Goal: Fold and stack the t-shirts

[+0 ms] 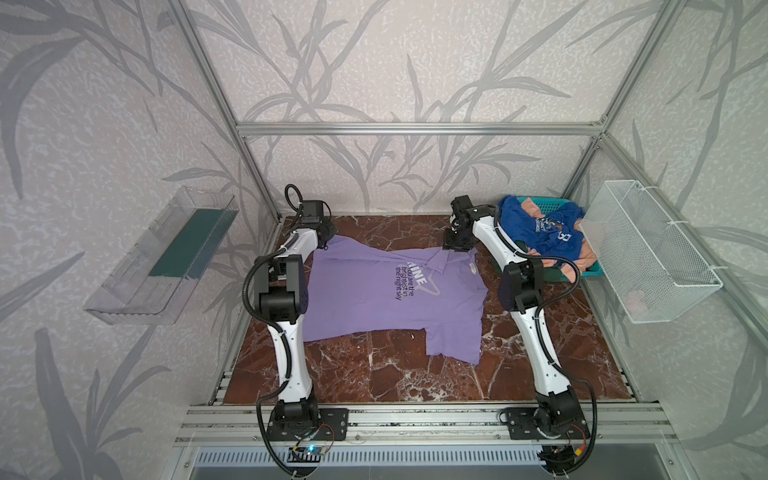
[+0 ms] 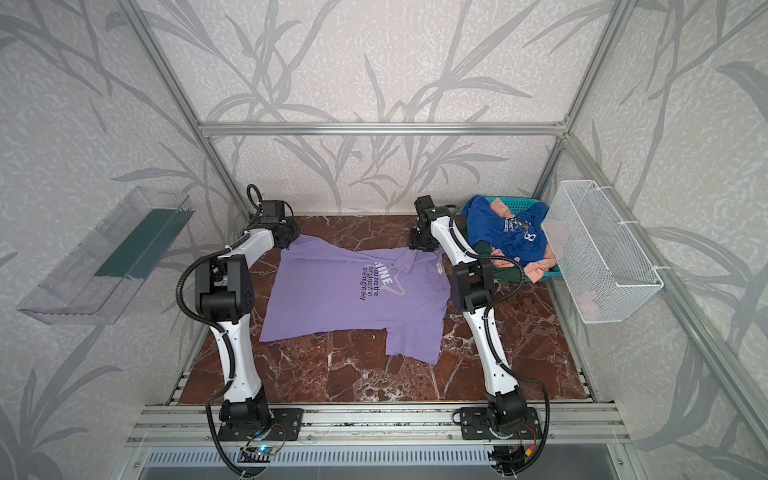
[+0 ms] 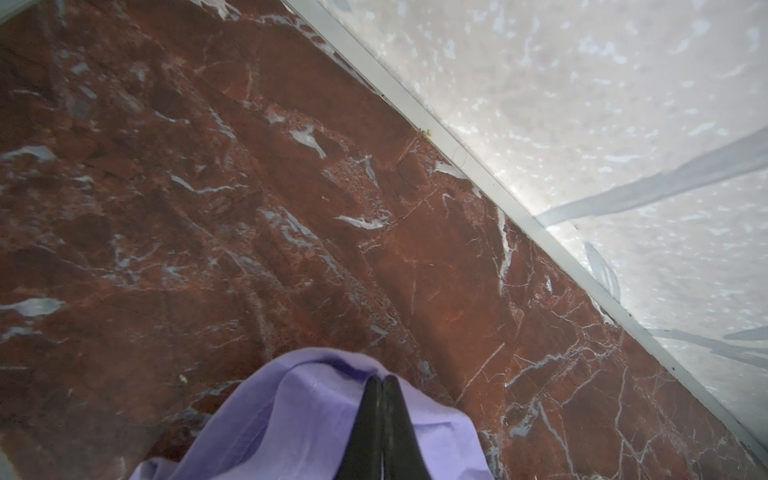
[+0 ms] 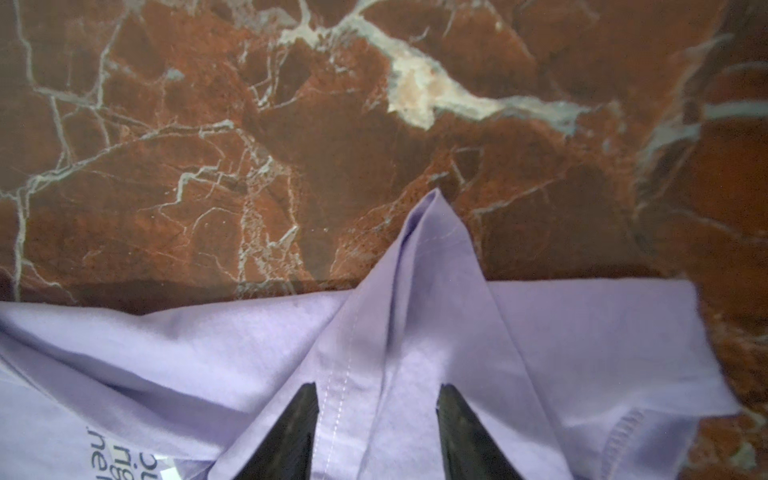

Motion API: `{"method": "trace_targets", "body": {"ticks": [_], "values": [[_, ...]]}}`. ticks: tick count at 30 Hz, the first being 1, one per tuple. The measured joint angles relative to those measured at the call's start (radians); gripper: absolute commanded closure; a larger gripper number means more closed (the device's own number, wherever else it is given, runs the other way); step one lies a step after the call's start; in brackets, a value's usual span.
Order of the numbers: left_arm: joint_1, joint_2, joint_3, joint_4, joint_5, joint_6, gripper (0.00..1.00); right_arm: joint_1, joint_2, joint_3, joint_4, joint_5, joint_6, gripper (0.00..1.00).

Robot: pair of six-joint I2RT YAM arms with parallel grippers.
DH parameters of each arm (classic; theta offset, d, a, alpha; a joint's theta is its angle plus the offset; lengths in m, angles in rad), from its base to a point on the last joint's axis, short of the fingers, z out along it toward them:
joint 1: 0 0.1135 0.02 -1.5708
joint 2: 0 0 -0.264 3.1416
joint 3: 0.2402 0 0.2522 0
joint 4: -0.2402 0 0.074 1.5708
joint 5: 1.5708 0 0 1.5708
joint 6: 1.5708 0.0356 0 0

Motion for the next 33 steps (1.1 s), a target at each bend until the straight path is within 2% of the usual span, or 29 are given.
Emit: {"method": "trace_targets", "body": {"ticks": [7, 11, 18, 23, 33], "values": [[0.003, 0.0, -0.013, 0.01, 0.008, -0.001, 1.0, 0.004, 0.022, 0.0, 0.0, -0.005, 0.011, 0.61], [0.005, 0.0, -0.013, 0.014, 0.009, -0.002, 1.0, 0.009, 0.023, 0.0, 0.0, -0.012, 0.018, 0.73], [0.006, 0.0, -0.013, 0.016, 0.013, -0.003, 1.0, 0.018, 0.023, 0.0, 0.0, -0.019, 0.02, 0.86], [0.011, 0.0, -0.013, 0.023, 0.016, -0.003, 1.0, 0.018, 0.023, 0.0, 0.001, -0.018, 0.019, 1.0], [0.012, 0.0, -0.013, 0.026, 0.031, -0.003, 1.0, 0.018, 0.033, 0.034, 0.004, -0.031, 0.022, 1.0]]}}
